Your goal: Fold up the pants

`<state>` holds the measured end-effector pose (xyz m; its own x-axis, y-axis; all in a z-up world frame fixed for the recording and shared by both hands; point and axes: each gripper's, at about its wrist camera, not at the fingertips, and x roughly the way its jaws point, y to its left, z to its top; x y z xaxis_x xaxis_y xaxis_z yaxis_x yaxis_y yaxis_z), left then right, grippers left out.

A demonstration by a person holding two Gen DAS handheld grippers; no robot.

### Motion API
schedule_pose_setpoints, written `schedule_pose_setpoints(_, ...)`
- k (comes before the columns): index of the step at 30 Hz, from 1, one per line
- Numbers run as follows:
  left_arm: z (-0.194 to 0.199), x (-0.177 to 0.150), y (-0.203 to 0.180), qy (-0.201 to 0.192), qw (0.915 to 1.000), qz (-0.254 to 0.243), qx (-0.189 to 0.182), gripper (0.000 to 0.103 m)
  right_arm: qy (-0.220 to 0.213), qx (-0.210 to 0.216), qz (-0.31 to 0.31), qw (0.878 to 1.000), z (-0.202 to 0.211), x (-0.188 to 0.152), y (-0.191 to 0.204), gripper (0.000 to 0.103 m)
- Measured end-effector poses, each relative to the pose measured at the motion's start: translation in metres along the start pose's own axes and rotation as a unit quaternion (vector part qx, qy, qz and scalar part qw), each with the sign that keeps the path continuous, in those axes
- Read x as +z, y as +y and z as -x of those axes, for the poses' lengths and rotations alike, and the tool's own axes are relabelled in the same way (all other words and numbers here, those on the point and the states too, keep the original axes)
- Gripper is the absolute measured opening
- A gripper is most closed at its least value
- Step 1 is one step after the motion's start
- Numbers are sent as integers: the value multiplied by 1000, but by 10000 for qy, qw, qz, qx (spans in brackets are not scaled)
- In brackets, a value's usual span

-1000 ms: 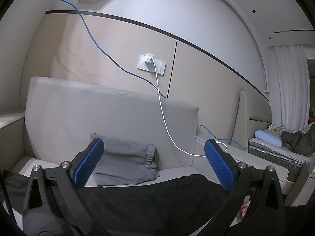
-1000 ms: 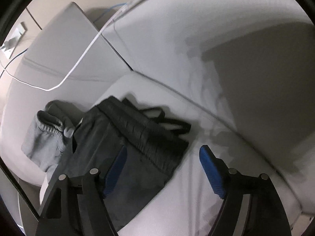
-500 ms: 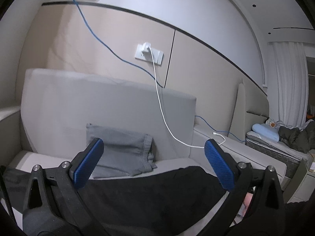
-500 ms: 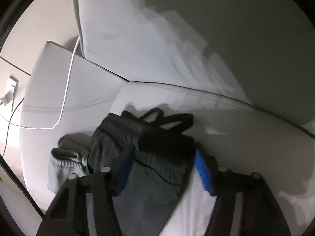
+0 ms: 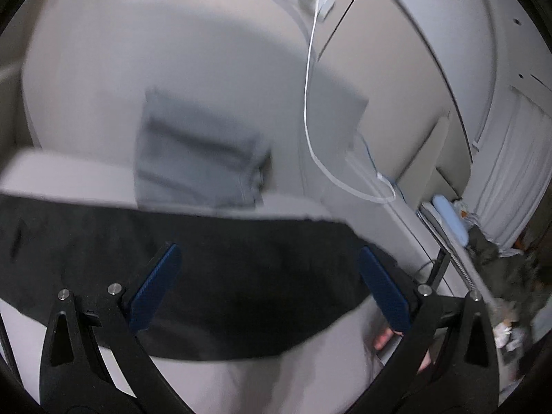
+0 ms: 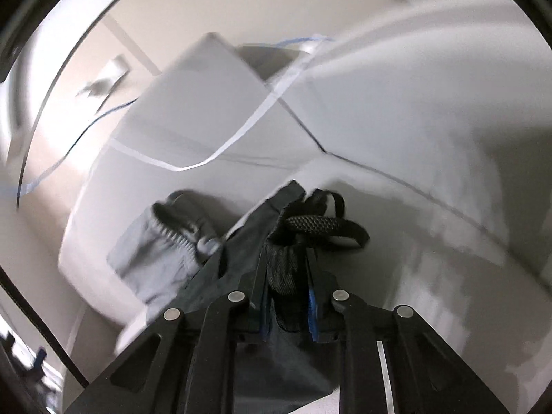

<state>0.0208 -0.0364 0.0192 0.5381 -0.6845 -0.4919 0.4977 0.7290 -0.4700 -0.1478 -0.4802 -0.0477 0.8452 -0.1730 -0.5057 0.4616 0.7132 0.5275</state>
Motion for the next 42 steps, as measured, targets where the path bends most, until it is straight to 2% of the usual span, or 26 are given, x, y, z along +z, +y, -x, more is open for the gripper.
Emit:
schedule_pose_setpoints(3,-30,8,-1,494,9985,190,142,101,-124,40,520,9986,4,-5,21,17)
schedule_pose_setpoints(6,-70,26,-21,874,9958,38,276,101,-170,64,1045,9944,7,-14,40,17)
schedule_pose_setpoints(8,-108,40,-48,1272,9914,-108,304,101,-261,71,1371,9902,10,-19,53,17)
schedule_pose_setpoints(10,-148,51,-84,1647,9847,-476,307,101,-317,100,1570,9870,17,-24,59,17)
schedule_pose_setpoints(13,-211,60,-143,2137,9693,-1130,460,98,-409,48,1873,9814,26,-31,64,17)
schedule_pose_setpoints(17,-288,60,-202,2756,9491,-1416,569,97,-394,136,2084,9772,35,-36,65,17)
schedule_pose_setpoints(18,-313,57,-215,3049,9383,-1485,670,93,-400,151,2154,9756,35,-38,68,17)
schedule_pose_setpoints(19,-329,54,-225,3213,9316,-1522,760,83,-413,142,2273,9728,37,-40,71,17)
schedule_pose_setpoints(21,-355,49,-239,3473,9209,-1525,898,73,-465,143,2466,9679,39,-43,77,17)
schedule_pose_setpoints(22,-364,45,-246,3526,9184,-1535,933,73,-487,145,2544,9658,41,-46,80,17)
schedule_pose_setpoints(24,-381,37,-261,3676,9077,-1714,1072,73,-489,173,2659,9626,42,-50,82,17)
schedule_pose_setpoints(27,-398,23,-271,3792,8890,-2072,1517,73,-483,183,2793,9588,43,-54,87,17)
schedule_pose_setpoints(31,-414,14,-266,3801,8761,-2147,2048,73,-516,222,2934,9543,45,-58,95,17)
schedule_pose_setpoints(33,-416,10,-262,3894,8703,-2158,2107,69,-508,233,2980,9529,44,-59,96,17)
schedule_pose_setpoints(34,-417,8,-259,3901,8685,-2215,2107,47,-501,235,3008,9521,44,-59,97,17)
schedule_pose_setpoints(35,-417,7,-260,3887,8682,-2297,2060,33,-506,238,3024,9515,45,-60,97,17)
schedule_pose_setpoints(36,-415,8,-260,3843,8694,-2342,2038,25,-514,219,3051,9507,45,-60,98,17)
schedule_pose_setpoints(37,-413,10,-260,3796,8711,-2352,2042,22,-499,201,3079,9499,45,-61,97,17)
schedule_pose_setpoints(42,-392,30,-250,3621,8900,-2104,1803,19,-514,197,3094,9493,45,-62,99,17)
